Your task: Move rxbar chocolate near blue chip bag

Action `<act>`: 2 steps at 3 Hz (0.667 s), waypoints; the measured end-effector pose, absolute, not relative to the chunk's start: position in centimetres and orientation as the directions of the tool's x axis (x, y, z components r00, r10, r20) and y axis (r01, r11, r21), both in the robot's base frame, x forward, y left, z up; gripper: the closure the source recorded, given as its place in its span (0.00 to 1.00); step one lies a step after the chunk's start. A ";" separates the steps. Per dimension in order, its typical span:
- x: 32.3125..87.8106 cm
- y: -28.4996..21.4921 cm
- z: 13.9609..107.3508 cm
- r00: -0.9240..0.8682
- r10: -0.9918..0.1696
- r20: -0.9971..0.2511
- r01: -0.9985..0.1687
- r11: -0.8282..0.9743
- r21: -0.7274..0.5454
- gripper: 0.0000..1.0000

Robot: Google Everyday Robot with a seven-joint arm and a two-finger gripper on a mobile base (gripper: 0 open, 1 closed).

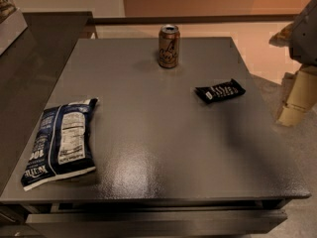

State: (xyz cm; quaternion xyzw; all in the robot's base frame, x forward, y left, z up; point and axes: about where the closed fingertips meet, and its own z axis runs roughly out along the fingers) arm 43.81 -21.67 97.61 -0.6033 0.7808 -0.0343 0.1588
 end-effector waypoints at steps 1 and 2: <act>43.8 -21.7 97.6 -0.221 -0.953 -0.207 -0.931 0.270 -0.247 0.00; 45.5 -21.6 97.0 -0.237 -0.937 -0.257 -0.919 0.302 -0.254 0.00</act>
Offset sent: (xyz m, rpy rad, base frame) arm 0.0439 -0.0012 -0.0215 0.1245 -0.0433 -0.0574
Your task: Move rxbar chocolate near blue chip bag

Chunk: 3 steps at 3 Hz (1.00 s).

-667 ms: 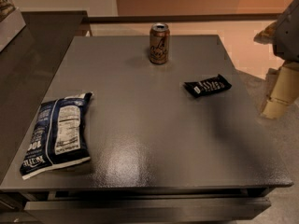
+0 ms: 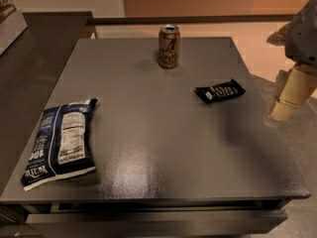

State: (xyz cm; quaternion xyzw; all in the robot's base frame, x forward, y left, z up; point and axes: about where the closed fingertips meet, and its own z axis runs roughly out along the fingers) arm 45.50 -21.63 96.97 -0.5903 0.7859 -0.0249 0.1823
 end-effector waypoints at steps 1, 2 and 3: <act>48.1 -21.5 95.9 -0.239 -0.912 -0.332 -0.910 0.330 -0.253 0.00; 51.0 -21.2 94.6 -0.226 -0.883 -0.411 -0.908 0.343 -0.239 0.00; 53.2 -21.1 92.9 -0.210 -0.856 -0.472 -0.915 0.342 -0.213 0.00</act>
Offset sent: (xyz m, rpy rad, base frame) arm 0.0896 0.0052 -0.0399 0.2643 -0.0549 0.0034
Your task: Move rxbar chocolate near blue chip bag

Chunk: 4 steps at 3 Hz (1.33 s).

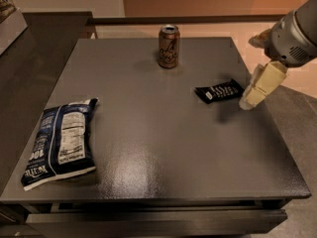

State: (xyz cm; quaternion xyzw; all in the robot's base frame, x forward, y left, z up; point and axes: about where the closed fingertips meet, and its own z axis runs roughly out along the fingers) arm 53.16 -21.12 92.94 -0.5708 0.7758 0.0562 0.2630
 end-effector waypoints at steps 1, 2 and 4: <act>54.9 -21.3 90.5 -0.220 -0.831 -0.511 -0.927 0.342 -0.157 0.00; 56.1 -21.2 88.5 -0.235 -0.807 -0.542 -0.933 0.344 -0.108 0.00; 57.7 -21.0 85.2 -0.276 -0.771 -0.574 -0.927 0.372 -0.054 0.00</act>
Offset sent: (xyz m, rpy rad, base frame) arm 0.0452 -0.0033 -0.0668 0.1625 0.1134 0.0155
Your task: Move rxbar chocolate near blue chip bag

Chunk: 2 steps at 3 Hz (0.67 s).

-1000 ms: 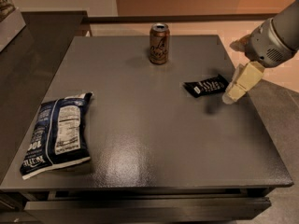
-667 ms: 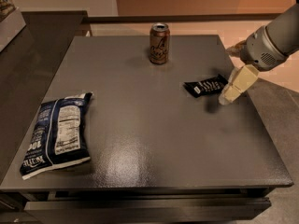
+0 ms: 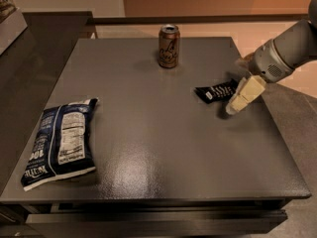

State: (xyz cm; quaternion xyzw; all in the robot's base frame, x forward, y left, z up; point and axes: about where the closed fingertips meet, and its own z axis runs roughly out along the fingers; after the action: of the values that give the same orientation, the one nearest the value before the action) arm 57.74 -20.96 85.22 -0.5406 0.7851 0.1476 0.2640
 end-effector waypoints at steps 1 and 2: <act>58.2 -21.0 84.3 -0.289 -0.757 -0.586 -0.921 0.387 -0.046 0.00; 58.6 -20.9 83.6 -0.299 -0.748 -0.592 -0.917 0.398 -0.039 0.00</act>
Offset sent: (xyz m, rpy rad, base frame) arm 0.0119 -0.0023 -0.0209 0.0373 0.0024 -0.0482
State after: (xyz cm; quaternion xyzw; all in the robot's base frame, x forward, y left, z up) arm 58.56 -20.90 83.63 -0.5262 0.7909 0.1554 0.2710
